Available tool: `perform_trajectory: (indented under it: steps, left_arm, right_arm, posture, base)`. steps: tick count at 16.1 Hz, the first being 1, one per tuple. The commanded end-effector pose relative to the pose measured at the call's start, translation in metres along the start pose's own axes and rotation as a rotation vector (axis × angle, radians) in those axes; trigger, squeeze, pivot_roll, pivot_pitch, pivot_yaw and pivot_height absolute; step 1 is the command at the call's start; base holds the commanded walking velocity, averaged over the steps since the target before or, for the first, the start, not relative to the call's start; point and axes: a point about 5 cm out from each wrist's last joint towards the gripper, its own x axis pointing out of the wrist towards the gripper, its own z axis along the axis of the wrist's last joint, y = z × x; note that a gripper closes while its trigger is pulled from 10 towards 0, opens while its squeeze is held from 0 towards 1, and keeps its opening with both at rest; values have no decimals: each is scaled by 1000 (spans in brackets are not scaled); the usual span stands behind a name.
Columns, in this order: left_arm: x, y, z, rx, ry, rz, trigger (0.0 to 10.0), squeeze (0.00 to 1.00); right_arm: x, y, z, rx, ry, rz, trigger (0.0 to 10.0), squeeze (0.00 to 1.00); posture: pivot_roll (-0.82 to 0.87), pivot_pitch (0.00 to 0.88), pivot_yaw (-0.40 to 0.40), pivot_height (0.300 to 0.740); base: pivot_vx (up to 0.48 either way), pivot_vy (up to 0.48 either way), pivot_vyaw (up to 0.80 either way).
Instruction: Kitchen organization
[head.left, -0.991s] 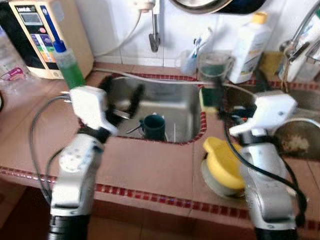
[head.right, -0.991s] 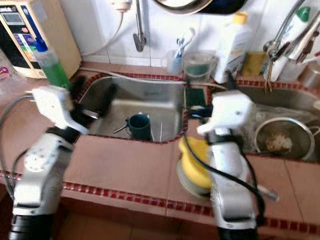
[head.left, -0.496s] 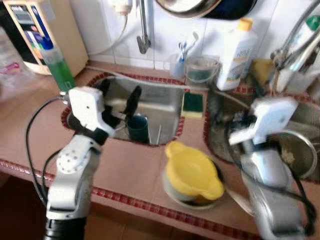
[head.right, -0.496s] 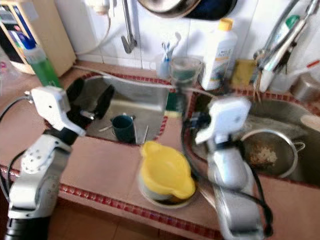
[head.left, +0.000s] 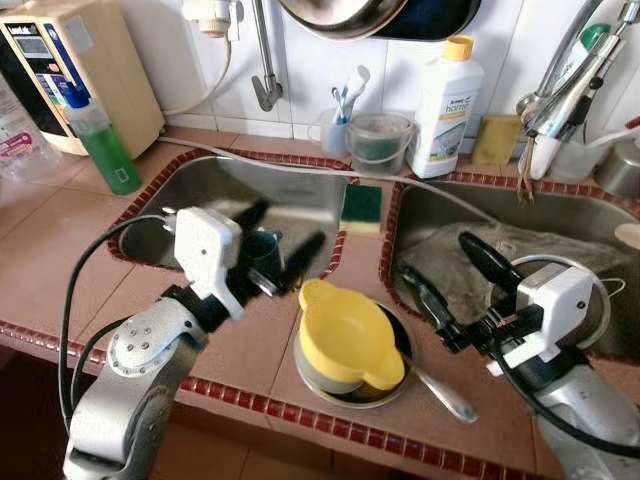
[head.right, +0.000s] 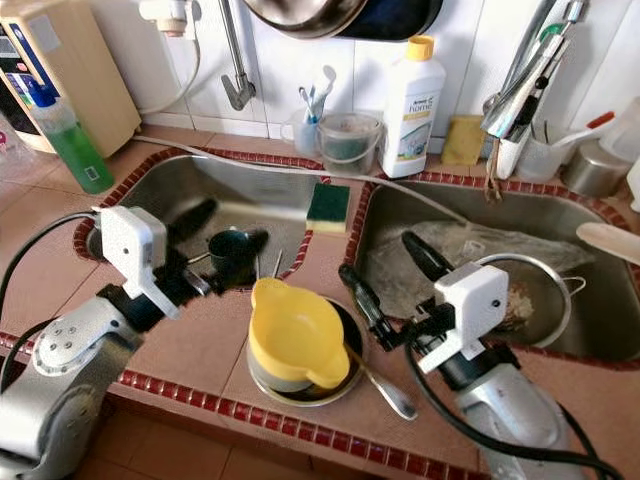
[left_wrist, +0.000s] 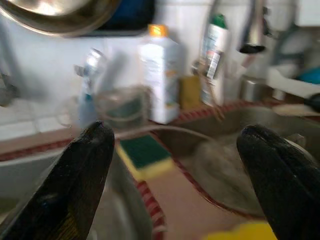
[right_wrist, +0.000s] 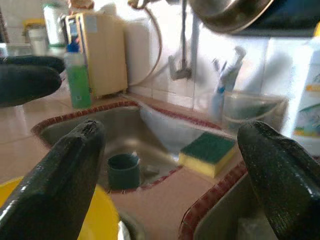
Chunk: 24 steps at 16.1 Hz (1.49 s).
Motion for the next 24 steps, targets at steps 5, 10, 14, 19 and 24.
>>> perform_trajectory:
  steps: [5, 10, 14, 19, 24]
  left_arm:
    - [-10, -21, 7, -65, 158, -215, 10000, 0]
    - [-14, -29, 7, -107, 309, -257, 10000, 0]
    - [-15, -30, 6, -115, 483, -236, 10000, 0]
    - [-10, -24, 8, -105, 598, -145, 10000, 0]
    - [-8, -26, 12, -103, 682, -127, 10000, 0]
  right_arm:
    - [-6, 1, 7, 0, 31, 53, 10000, 0]
    - [-5, 1, 8, 3, 60, 93, 10000, 0]
    - [-3, 2, 11, 12, 55, 113, 10000, 0]
    - [-21, 13, 15, 124, 103, 227, 10000, 0]
    - [-41, 24, 20, 225, 189, 357, 10000, 0]
  posture:
    - [-261, 132, 90, 740]
    - [-253, 134, 72, 740]
    - [-255, 134, 61, 740]
    - [-263, 146, 52, 740]
    - [-271, 158, 55, 740]
  base:
    - [0, 0, 0]
    - [0, 0, 0]
    - [0, 0, 0]
    - [0, 0, 0]
    - [0, 0, 0]
